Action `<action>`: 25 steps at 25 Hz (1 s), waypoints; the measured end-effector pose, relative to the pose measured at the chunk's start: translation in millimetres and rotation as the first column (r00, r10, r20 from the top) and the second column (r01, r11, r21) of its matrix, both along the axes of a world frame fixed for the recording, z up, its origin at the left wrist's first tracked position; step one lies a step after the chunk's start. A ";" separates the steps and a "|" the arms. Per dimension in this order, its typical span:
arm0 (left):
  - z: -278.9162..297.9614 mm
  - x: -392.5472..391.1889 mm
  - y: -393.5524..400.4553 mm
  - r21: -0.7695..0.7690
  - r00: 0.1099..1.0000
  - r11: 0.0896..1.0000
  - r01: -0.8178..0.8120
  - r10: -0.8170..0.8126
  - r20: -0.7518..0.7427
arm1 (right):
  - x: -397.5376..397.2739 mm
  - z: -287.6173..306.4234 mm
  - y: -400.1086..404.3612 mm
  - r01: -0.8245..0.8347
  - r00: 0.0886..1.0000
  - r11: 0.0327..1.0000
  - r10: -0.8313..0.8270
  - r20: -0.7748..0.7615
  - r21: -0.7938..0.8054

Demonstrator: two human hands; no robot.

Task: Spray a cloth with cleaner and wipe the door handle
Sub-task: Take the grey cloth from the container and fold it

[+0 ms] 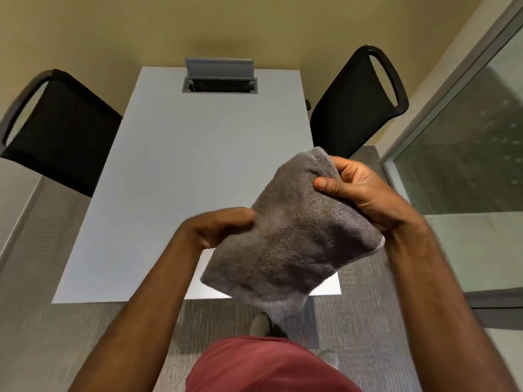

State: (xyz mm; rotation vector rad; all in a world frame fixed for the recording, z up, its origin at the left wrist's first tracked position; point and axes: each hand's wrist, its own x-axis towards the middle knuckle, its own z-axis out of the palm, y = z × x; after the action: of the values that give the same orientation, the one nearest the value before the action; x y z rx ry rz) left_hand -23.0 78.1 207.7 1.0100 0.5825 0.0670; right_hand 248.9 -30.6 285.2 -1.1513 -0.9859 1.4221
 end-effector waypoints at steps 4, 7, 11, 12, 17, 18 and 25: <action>27.9 7.9 6.7 0.207 0.994 0.973 0.104 -0.109 0.014 | 18.5 -20.8 5.2 0.027 0.996 0.998 -0.032 -0.084 -0.064; 45.8 19.2 11.0 0.197 0.995 0.980 0.029 -0.047 0.086 | 28.3 -43.5 11.7 0.066 0.988 0.993 -0.078 -0.134 -0.097; 45.3 34.9 9.3 0.036 0.954 0.959 -0.282 0.276 0.116 | 20.2 -89.5 18.7 0.279 0.754 0.907 -0.410 -0.513 -0.314; 41.3 36.9 9.0 -0.077 0.927 0.933 -0.352 0.359 0.109 | 15.8 -103.5 16.0 0.304 0.661 0.868 -0.489 -0.569 -0.392; 20.4 41.9 1.1 -0.372 0.794 0.728 -0.576 0.607 -0.041 | -36.5 -142.5 -0.8 0.134 0.614 0.828 -0.501 -0.610 -0.545; 17.5 41.1 -2.0 -0.394 0.792 0.716 -0.577 0.607 -0.057 | -43.3 -140.5 -1.0 0.106 0.621 0.840 -0.474 -0.624 -0.532; 21.8 34.0 1.4 -0.400 0.809 0.750 -0.527 0.587 0.035 | -46.1 -129.8 11.4 0.173 0.745 0.853 -0.440 -0.501 -0.492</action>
State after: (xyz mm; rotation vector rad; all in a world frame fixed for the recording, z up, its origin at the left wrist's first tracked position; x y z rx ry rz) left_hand 11.0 79.5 229.5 0.4204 0.7050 0.5517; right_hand 202.8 -19.1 155.4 -0.9902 -0.0154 1.6031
